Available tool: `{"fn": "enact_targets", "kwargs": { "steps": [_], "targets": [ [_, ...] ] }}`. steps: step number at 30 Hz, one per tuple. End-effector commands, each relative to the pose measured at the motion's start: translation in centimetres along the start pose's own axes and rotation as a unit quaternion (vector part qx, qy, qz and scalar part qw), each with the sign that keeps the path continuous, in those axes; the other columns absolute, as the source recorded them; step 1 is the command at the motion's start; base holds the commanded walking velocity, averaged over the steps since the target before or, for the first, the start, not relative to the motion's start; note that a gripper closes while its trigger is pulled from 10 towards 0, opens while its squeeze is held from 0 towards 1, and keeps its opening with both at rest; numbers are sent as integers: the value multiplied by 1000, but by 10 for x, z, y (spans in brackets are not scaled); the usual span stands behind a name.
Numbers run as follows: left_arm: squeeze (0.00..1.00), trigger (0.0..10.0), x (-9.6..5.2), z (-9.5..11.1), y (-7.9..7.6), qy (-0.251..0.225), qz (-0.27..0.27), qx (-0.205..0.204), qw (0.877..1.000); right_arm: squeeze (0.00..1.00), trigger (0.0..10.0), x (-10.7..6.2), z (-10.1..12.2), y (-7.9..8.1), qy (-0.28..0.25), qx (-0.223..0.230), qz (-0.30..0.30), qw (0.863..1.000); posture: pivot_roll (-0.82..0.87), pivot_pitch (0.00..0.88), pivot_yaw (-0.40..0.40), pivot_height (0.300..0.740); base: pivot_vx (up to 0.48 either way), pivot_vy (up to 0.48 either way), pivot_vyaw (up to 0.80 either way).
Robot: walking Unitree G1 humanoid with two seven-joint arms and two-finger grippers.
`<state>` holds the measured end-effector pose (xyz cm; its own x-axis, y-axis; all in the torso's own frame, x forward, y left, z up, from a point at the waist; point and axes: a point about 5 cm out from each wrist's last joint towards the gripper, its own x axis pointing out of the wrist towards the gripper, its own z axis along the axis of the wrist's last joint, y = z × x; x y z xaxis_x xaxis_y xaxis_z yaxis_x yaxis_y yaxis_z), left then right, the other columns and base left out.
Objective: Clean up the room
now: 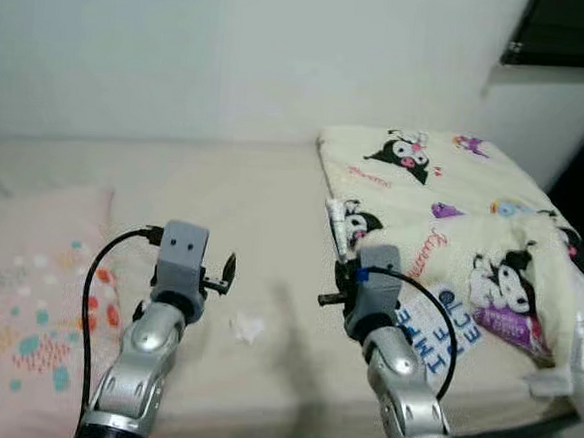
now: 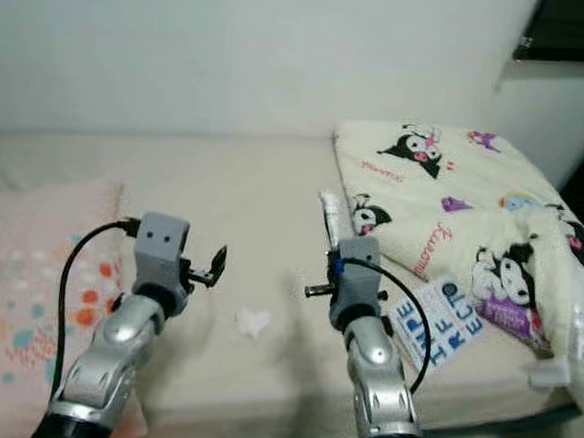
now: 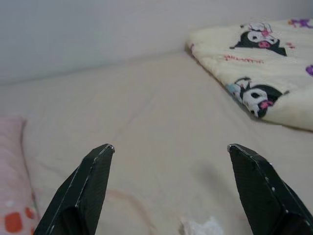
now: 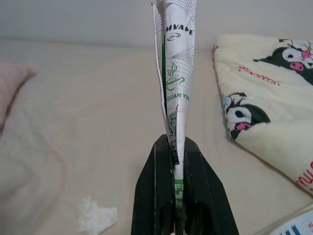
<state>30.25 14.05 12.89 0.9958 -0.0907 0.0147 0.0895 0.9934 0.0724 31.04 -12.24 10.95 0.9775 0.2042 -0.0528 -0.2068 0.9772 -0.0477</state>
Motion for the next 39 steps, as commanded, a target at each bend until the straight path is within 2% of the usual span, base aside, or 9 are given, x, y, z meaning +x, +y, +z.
{"fn": "enact_targets", "kwargs": {
  "steps": [1, 4, 14, 25, 36, 39],
  "targets": [
    [0, 10000, -2, -3, 3, 4, 4, 5, 1000, 0, 10000, -1, -2, 0, 6, -1, 2, 1000, 17, 0, -67, 726, 0, 0, 0],
    [0, 10000, -3, -3, 4, 2, 3, 5, 1000, 0, 10000, -2, -3, 1, 9, -7, 6, 1000, 13, 0, -68, 740, 0, 0, 0],
    [0, 10000, -3, -2, 7, -1, 6, 7, 1000, 0, 10000, -3, -3, 0, 7, 6, 5, 1000, 13, 0, -68, 740, 0, 0, 0],
    [0, 10000, -3, 0, 6, -8, 10, 11, 1000, 0, 10000, -2, -2, 2, 6, -9, 9, 1000, 9, 0, -71, 740, 0, 0, 0],
    [0, 10000, -2, 0, 3, -9, 7, 11, 1000, 0, 10000, 0, -2, 0, 8, -5, 6, 1000, 11, 0, -70, 740, 0, 0, -800],
    [0, 10000, -2, 1, 3, -11, 7, 11, 1000, 0, 10000, 0, -2, -1, 8, -18, 1, 1000, 13, 0, -71, 740, 0, 0, -800]
  ]
}}
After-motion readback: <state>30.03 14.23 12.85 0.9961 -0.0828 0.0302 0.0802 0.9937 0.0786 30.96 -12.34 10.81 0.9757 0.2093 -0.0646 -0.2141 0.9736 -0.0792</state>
